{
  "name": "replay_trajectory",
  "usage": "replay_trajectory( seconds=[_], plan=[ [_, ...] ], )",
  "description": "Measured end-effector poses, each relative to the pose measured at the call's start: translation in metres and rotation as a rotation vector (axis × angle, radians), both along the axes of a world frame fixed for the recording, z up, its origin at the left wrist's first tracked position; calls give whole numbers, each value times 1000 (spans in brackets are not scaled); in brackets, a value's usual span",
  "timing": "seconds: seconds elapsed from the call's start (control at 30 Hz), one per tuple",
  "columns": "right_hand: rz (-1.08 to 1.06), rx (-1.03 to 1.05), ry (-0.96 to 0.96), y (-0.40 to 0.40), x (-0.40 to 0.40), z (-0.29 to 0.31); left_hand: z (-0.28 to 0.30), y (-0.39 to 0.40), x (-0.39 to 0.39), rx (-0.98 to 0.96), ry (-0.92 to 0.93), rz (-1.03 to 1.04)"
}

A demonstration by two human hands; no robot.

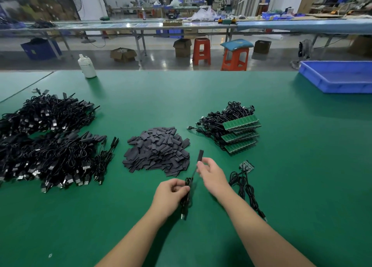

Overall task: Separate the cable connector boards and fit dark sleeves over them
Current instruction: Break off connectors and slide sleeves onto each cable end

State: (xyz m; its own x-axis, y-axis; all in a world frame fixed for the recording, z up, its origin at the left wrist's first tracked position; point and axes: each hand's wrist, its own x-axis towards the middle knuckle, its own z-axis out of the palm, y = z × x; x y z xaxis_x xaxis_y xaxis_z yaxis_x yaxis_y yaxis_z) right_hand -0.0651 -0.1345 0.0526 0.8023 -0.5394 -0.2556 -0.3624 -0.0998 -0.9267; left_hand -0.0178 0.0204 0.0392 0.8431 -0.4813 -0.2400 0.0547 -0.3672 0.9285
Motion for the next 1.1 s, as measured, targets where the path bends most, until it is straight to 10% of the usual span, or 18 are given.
replay_trajectory(
  seconds=[0.27,0.43,0.87,1.1],
  plan=[
    [-130,-954,460,-76,-28,-5,25,72,118,454,-522,311],
    [-125,-881,710,-97,-43,-16,14,135,173,838,-598,443],
    [-236,-522,657,-109,-48,-21,1,133,164,1240,-544,97],
    [-354,-159,250,-108,-48,-11,8,99,143,911,-849,206]
  ],
)
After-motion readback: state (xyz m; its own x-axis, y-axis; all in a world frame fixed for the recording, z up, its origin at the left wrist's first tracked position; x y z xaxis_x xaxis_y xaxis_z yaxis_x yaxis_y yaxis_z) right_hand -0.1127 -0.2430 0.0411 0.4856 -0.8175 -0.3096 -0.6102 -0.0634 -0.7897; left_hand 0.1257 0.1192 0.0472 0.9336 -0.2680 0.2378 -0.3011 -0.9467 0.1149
